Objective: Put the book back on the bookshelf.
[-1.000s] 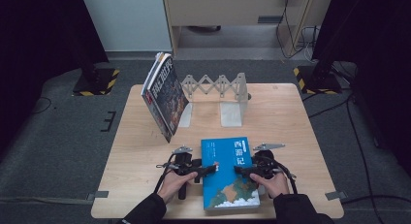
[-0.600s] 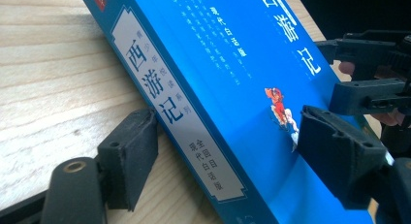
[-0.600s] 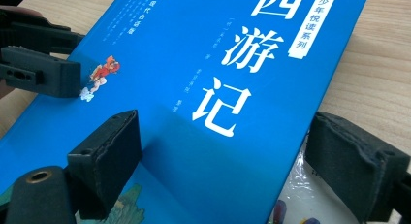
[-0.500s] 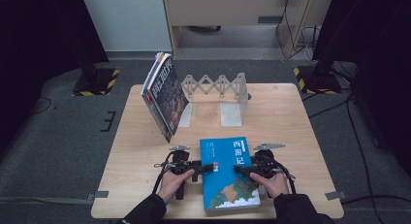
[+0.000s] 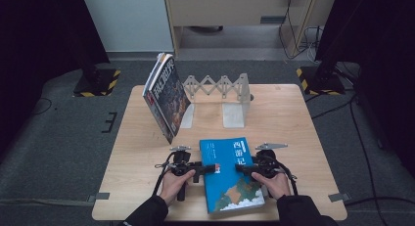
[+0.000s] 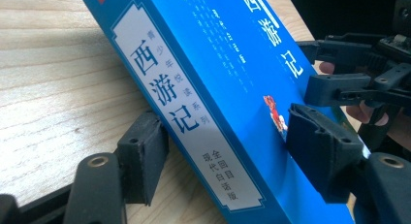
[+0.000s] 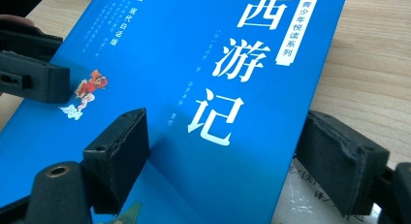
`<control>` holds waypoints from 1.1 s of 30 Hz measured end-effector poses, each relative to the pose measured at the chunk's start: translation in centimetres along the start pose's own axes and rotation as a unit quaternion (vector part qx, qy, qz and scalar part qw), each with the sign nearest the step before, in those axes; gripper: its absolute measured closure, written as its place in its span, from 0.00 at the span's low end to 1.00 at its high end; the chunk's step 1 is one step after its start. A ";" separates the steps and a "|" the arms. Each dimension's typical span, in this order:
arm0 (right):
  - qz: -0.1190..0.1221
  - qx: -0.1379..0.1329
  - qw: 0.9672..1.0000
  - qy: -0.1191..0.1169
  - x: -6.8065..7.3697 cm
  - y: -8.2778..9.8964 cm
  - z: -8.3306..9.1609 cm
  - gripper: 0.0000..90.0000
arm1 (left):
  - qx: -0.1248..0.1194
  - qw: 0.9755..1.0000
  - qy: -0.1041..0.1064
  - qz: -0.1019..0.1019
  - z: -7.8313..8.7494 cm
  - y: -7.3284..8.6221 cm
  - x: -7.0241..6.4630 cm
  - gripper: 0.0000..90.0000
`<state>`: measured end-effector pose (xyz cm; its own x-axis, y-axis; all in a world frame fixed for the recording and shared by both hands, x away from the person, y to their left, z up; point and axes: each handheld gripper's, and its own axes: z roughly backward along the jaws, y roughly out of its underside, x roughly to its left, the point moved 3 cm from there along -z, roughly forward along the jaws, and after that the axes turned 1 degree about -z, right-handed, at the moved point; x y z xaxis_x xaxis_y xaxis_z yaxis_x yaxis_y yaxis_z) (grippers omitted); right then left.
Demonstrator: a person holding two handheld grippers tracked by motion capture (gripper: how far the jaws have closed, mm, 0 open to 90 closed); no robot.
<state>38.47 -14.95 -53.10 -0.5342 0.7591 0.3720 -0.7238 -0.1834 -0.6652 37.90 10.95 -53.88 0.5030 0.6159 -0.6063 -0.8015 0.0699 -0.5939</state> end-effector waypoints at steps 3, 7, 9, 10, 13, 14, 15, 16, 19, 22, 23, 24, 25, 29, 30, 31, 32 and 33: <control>0.002 0.000 1.000 0.000 0.0 0.0 0.0 0.22 | 0.006 1.000 0.000 -0.004 0.0 -0.2 0.0 0.34; 0.004 -0.003 1.000 0.003 -0.1 -0.1 0.0 0.22 | 0.011 1.000 0.000 0.000 -0.3 -0.4 0.1 0.34; 0.004 -0.005 1.000 0.004 -0.1 -0.1 0.0 0.22 | 0.008 1.000 0.003 0.004 -0.7 -0.5 0.1 0.33; 0.006 -0.006 1.000 0.004 -0.1 -0.1 -0.1 0.22 | 0.007 1.000 0.007 0.004 -1.0 -0.5 0.2 0.32; 0.004 -0.004 1.000 0.002 -0.1 -0.1 -0.1 0.22 | 0.008 1.000 0.019 0.007 -1.4 -0.5 0.4 0.31; 0.002 -0.002 1.000 0.000 -0.1 -0.1 0.0 0.22 | 0.006 1.000 0.021 0.009 -1.6 -0.4 0.3 0.30; 0.004 -0.003 1.000 -0.001 -0.1 -0.2 -0.1 0.22 | 0.006 1.000 0.023 0.009 -1.8 -0.4 0.3 0.30; 0.003 -0.002 1.000 -0.002 -0.1 -0.2 -0.1 0.22 | 0.007 1.000 0.025 0.008 -1.8 -0.5 0.4 0.30; 0.006 0.004 1.000 -0.002 -0.2 -0.3 0.0 0.22 | 0.004 1.000 0.022 0.001 -1.7 -0.5 0.3 0.30; 0.017 0.006 1.000 0.000 -0.2 -0.2 0.4 0.24 | -0.001 1.000 0.022 0.007 -1.3 -0.6 0.2 0.36; 0.022 0.005 1.000 0.003 -0.2 -0.2 0.6 0.26 | 0.000 1.000 0.022 0.008 -1.1 -0.7 0.3 0.37; 0.027 0.006 1.000 0.005 -0.2 -0.1 0.8 0.27 | 0.001 1.000 0.021 0.010 -1.1 -0.7 0.3 0.38; 0.031 0.006 0.999 0.007 -0.2 0.0 0.9 0.27 | 0.001 1.000 0.020 0.009 -1.1 -0.7 0.3 0.38; 0.020 0.004 1.000 0.002 -0.3 0.3 1.0 0.28 | -0.007 1.000 0.014 -0.002 -0.8 -0.8 -0.2 0.39; 0.016 0.003 1.000 0.001 -0.3 0.3 1.0 0.29 | -0.006 1.000 0.012 -0.007 -0.8 -0.9 -0.3 0.40; 0.017 0.001 1.000 0.002 -0.4 0.3 1.1 0.30 | -0.006 1.000 0.011 -0.013 -0.7 -1.0 -0.5 0.40; 0.011 0.000 1.000 0.001 -0.5 0.3 1.1 0.32 | -0.005 1.000 0.010 -0.014 -0.7 -1.1 -0.6 0.41; 0.006 0.000 1.000 0.002 -0.5 0.2 1.2 0.33 | -0.005 1.000 0.009 -0.016 -0.7 -1.1 -0.6 0.41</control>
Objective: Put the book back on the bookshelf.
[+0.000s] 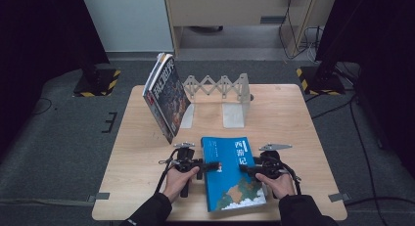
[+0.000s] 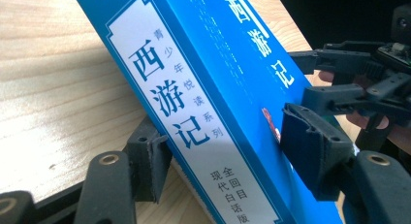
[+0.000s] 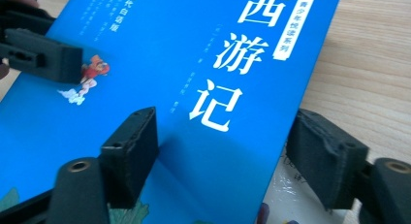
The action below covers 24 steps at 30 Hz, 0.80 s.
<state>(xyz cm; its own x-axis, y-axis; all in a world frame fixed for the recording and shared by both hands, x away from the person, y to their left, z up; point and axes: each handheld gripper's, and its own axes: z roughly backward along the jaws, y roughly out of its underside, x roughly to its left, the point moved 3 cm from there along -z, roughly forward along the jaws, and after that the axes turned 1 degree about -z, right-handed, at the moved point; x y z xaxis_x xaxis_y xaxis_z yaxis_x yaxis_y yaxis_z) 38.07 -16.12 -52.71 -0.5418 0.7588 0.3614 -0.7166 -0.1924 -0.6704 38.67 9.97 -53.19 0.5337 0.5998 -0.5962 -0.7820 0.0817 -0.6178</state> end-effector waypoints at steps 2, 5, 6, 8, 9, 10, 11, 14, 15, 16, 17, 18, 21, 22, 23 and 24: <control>-0.001 -0.001 1.000 -0.001 -0.1 0.0 0.1 0.35 | 0.002 1.000 0.000 0.002 0.0 0.0 0.0 0.41; 0.004 -0.007 1.000 0.002 0.0 -0.2 0.1 0.39 | 0.000 1.000 0.004 -0.001 0.0 -0.2 -0.3 0.43; 0.007 -0.010 1.000 0.003 0.0 -0.3 0.0 0.40 | -0.001 1.000 0.008 -0.004 0.0 -0.3 -0.4 0.44; 0.005 -0.014 1.000 -0.001 0.1 -0.4 -0.2 0.41 | 0.003 1.000 0.009 -0.012 -0.2 -0.3 -0.8 0.46; 0.009 -0.014 1.000 -0.003 0.1 -0.5 -0.2 0.41 | 0.007 1.000 0.005 -0.014 -0.2 -0.3 -0.9 0.46; 0.007 -0.012 1.000 -0.006 0.1 -0.6 -0.3 0.42 | 0.007 1.000 0.003 -0.014 -0.3 -0.3 -0.9 0.45; 0.007 -0.011 1.000 -0.007 0.2 -0.6 -0.3 0.42 | 0.008 1.000 0.003 -0.012 -0.3 -0.2 -0.9 0.45; 0.007 -0.012 1.000 -0.007 0.2 -0.6 -0.3 0.42 | 0.009 1.000 -0.002 -0.014 -0.6 -0.3 -1.0 0.45; 0.009 -0.014 1.000 -0.007 0.2 -0.6 -0.3 0.42 | 0.011 1.000 -0.003 -0.018 -0.7 -0.3 -1.0 0.45; 0.014 -0.017 1.000 -0.007 0.2 -0.6 -0.3 0.43 | 0.012 1.000 -0.005 -0.018 -0.8 -0.4 -1.1 0.44; 0.013 -0.019 1.000 -0.009 0.3 -0.6 -0.3 0.43 | 0.012 1.000 -0.005 -0.019 -0.9 -0.4 -1.1 0.44; 0.015 -0.021 1.000 -0.009 0.2 -0.7 -0.3 0.44 | 0.013 1.000 -0.004 -0.019 -0.9 -0.4 -1.0 0.44; 0.013 -0.019 1.000 -0.009 0.2 -0.7 -0.3 0.44 | 0.013 1.000 -0.004 -0.019 -0.9 -0.4 -1.0 0.45; 0.013 -0.019 1.000 -0.009 0.2 -0.7 -0.3 0.44 | 0.013 1.000 -0.004 -0.020 -0.9 -0.4 -1.1 0.45; 0.013 -0.018 1.000 -0.009 0.1 -0.7 -0.3 0.44 | 0.013 1.000 -0.005 -0.020 -0.9 -0.4 -1.0 0.45; 0.010 -0.017 1.000 -0.009 0.1 -0.6 -0.3 0.44 | 0.015 1.000 -0.006 -0.019 -0.9 -0.4 -1.0 0.45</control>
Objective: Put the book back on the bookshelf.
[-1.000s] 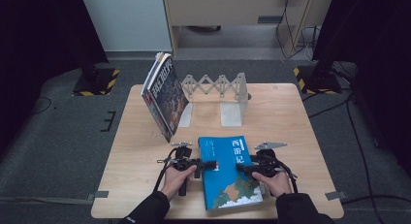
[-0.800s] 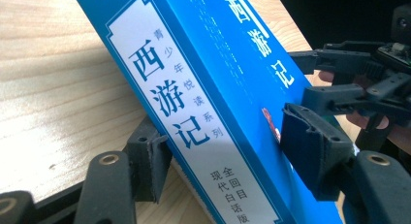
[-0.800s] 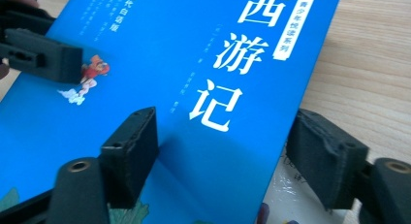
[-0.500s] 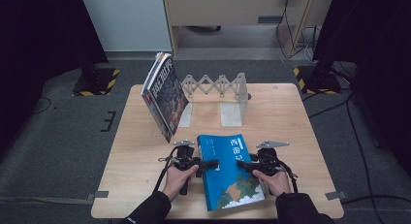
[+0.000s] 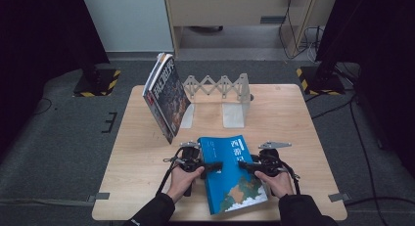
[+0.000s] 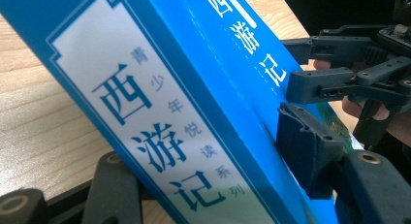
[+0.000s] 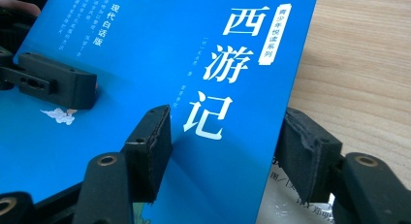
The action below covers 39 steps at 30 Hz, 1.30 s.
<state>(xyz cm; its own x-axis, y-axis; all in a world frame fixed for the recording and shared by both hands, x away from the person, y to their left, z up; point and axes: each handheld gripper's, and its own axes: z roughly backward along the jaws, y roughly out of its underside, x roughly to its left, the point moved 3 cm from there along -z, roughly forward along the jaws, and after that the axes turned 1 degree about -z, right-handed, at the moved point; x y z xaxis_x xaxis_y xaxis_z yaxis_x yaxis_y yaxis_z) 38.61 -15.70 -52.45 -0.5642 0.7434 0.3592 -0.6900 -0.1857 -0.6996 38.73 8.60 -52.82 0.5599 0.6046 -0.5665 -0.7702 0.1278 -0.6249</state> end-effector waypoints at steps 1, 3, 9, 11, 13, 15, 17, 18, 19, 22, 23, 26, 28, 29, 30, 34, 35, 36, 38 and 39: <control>0.001 0.000 1.000 0.000 0.0 0.0 0.0 0.44 | 0.002 1.000 0.000 0.001 0.0 0.0 0.0 0.45; 0.002 0.001 1.000 0.002 0.0 0.0 -0.1 0.43 | 0.002 1.000 0.001 0.003 0.0 0.1 0.2 0.44; 0.000 0.003 1.000 0.002 0.0 0.1 -0.1 0.43 | 0.004 1.000 0.000 0.007 -0.2 0.3 0.4 0.41; -0.003 0.003 1.000 0.003 0.0 0.0 -0.2 0.43 | 0.004 1.000 -0.002 0.007 -0.3 0.3 0.4 0.40; -0.006 0.005 1.000 0.002 0.0 0.1 -0.2 0.43 | 0.006 1.000 -0.006 0.009 -0.3 0.4 0.5 0.39; -0.007 0.005 1.000 0.003 -0.1 0.1 -0.2 0.43 | 0.005 1.000 -0.011 0.003 -0.3 0.4 0.4 0.37; -0.010 0.007 1.000 0.003 -0.1 0.1 -0.2 0.42 | 0.005 1.000 -0.012 -0.002 -0.4 0.4 0.3 0.35; -0.013 0.007 1.000 0.002 -0.1 0.1 -0.2 0.42 | 0.005 1.000 -0.011 -0.002 -0.4 0.4 0.3 0.35; -0.012 0.006 1.000 0.002 -0.2 0.1 -0.2 0.42 | 0.006 1.000 -0.012 -0.003 -0.4 0.4 0.3 0.35; -0.015 0.006 1.000 0.001 -0.2 0.1 -0.3 0.42 | 0.008 1.000 -0.014 0.001 -0.4 0.3 0.3 0.35; -0.015 0.006 1.000 0.001 -0.2 0.1 -0.3 0.42 | 0.009 1.000 -0.015 0.009 -0.4 0.2 0.3 0.35; -0.017 0.005 1.000 0.000 -0.3 0.1 -0.3 0.42 | 0.004 1.000 -0.011 0.020 -0.4 0.0 0.4 0.39; -0.019 0.006 1.000 -0.002 -0.2 0.1 -0.2 0.42 | -0.004 1.000 -0.003 0.026 -0.2 -0.2 0.4 0.44; -0.014 0.005 1.000 -0.001 -0.3 0.1 -0.2 0.42 | -0.010 1.000 -0.001 0.023 -0.1 -0.2 0.2 0.47; -0.018 0.006 1.000 -0.003 -0.3 0.1 -0.2 0.42 | -0.012 1.000 -0.002 0.018 0.0 -0.3 0.1 0.48; -0.019 0.002 1.000 -0.005 -0.3 0.1 -0.1 0.42 | -0.013 1.000 -0.010 0.004 0.2 -0.7 -0.6 0.50; -0.018 0.001 1.000 -0.006 -0.3 0.1 -0.1 0.43 | -0.012 1.000 -0.011 0.002 0.3 -0.8 -0.8 0.50; -0.019 -0.002 1.000 -0.006 -0.3 0.1 0.0 0.43 | -0.011 1.000 -0.014 -0.001 0.3 -0.9 -0.9 0.50; -0.022 -0.007 1.000 -0.009 -0.3 0.0 0.0 0.44 | -0.007 1.000 -0.018 -0.007 0.3 -1.2 -1.1 0.51; -0.023 -0.010 1.000 -0.009 -0.3 0.0 0.0 0.44 | -0.006 1.000 -0.019 -0.008 0.3 -1.3 -1.2 0.51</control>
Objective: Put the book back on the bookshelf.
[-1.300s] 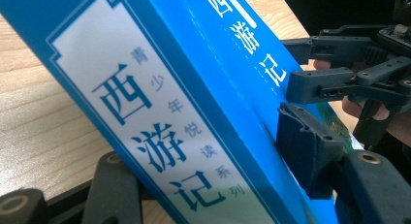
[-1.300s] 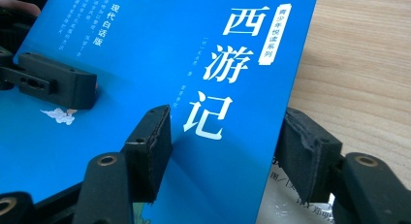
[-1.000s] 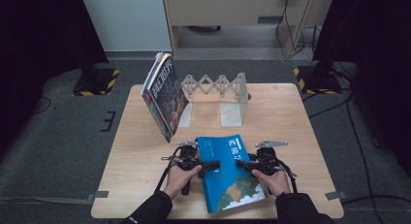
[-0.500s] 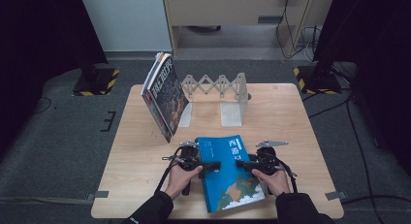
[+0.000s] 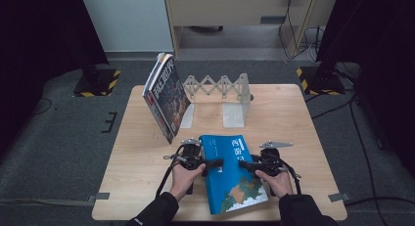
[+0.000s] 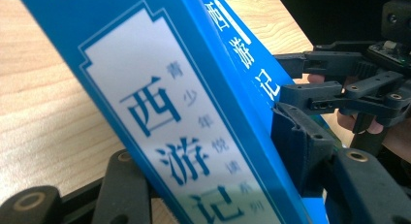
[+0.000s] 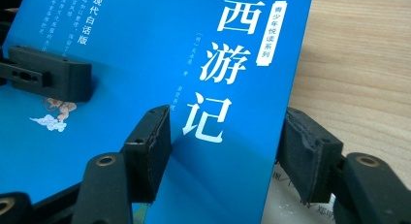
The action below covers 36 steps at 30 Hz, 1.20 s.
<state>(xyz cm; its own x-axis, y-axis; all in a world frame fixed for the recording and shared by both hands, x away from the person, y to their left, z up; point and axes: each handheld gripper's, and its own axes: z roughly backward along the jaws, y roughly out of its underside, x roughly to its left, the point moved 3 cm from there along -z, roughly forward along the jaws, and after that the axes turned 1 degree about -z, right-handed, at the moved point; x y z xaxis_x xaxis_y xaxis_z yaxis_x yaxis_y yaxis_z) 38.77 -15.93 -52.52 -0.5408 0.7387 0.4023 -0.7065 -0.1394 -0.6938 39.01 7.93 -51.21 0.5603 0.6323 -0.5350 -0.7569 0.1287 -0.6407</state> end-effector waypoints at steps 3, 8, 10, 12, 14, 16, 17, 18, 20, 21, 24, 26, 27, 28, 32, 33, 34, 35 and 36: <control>0.002 -0.005 1.000 -0.002 0.1 -0.1 0.1 0.46 | 0.000 1.000 0.000 0.006 -0.1 -0.1 0.0 0.51; 0.006 -0.007 1.000 0.003 0.1 -0.1 0.2 0.47 | 0.005 1.000 0.004 0.010 -0.2 -0.1 0.2 0.51; 0.005 -0.006 1.000 0.005 0.1 -0.1 0.1 0.47 | 0.009 1.000 0.005 0.013 -0.3 -0.1 0.4 0.50; 0.008 -0.005 1.000 0.007 0.1 -0.1 0.0 0.47 | 0.012 1.000 0.006 0.015 -0.4 0.0 0.5 0.49; 0.008 -0.005 1.000 0.008 0.1 -0.1 0.0 0.47 | 0.017 1.000 0.009 0.016 -0.5 0.0 0.7 0.47; 0.007 -0.003 1.000 0.009 0.1 0.0 -0.1 0.47 | 0.019 0.999 0.014 0.022 -0.6 0.0 0.8 0.45; 0.006 -0.002 1.000 0.009 0.1 0.0 -0.1 0.47 | 0.021 0.999 0.015 0.027 -0.6 0.0 0.9 0.45; 0.005 -0.001 1.000 0.009 0.0 0.0 -0.1 0.47 | 0.019 0.999 0.017 0.037 -0.7 0.0 1.0 0.45; 0.006 0.001 1.000 0.010 0.0 0.0 -0.1 0.46 | 0.019 0.999 0.018 0.044 -0.8 0.1 1.1 0.42; 0.006 0.002 1.000 0.011 0.0 0.0 -0.2 0.45 | 0.017 0.998 0.019 0.049 -0.8 0.1 1.1 0.41; 0.007 0.005 1.000 0.012 0.1 0.0 -0.3 0.43 | 0.014 0.998 0.017 0.057 -0.8 0.1 1.1 0.41; 0.008 0.004 1.000 0.011 0.0 0.0 -0.2 0.43 | 0.017 0.999 0.010 0.047 -0.6 0.0 1.0 0.44; 0.007 0.004 1.000 0.009 0.1 0.0 -0.2 0.43 | 0.016 0.999 0.008 0.041 -0.6 0.0 1.0 0.49; 0.005 0.002 1.000 0.007 0.1 0.0 -0.1 0.43 | 0.015 0.999 0.006 0.038 -0.5 -0.1 0.8 0.50; 0.005 -0.005 1.000 0.003 0.2 -0.1 0.1 0.44 | 0.003 1.000 0.001 0.022 -0.2 -0.4 0.4 0.53; 0.006 -0.008 1.000 0.002 0.1 -0.2 0.1 0.44 | -0.001 1.000 0.001 0.020 0.0 -0.5 0.3 0.53; 0.005 -0.011 1.000 0.000 0.1 -0.3 0.1 0.44 | -0.004 1.000 0.002 0.017 0.1 -0.7 0.2 0.54; 0.005 -0.014 1.000 -0.003 0.1 -0.4 0.1 0.43 | -0.007 1.000 0.005 0.012 0.3 -0.9 0.2 0.55; 0.003 -0.016 1.000 -0.005 0.1 -0.4 0.1 0.42 | -0.010 1.000 0.006 0.008 0.5 -1.0 0.0 0.55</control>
<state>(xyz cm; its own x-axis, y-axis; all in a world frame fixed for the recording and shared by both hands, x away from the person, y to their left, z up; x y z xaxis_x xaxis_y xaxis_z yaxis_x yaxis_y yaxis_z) 38.97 -15.91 -52.14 -0.5496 0.7310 0.4044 -0.6882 -0.1217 -0.7153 39.63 8.19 -50.28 0.5525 0.6247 -0.5519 -0.7588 0.1028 -0.6432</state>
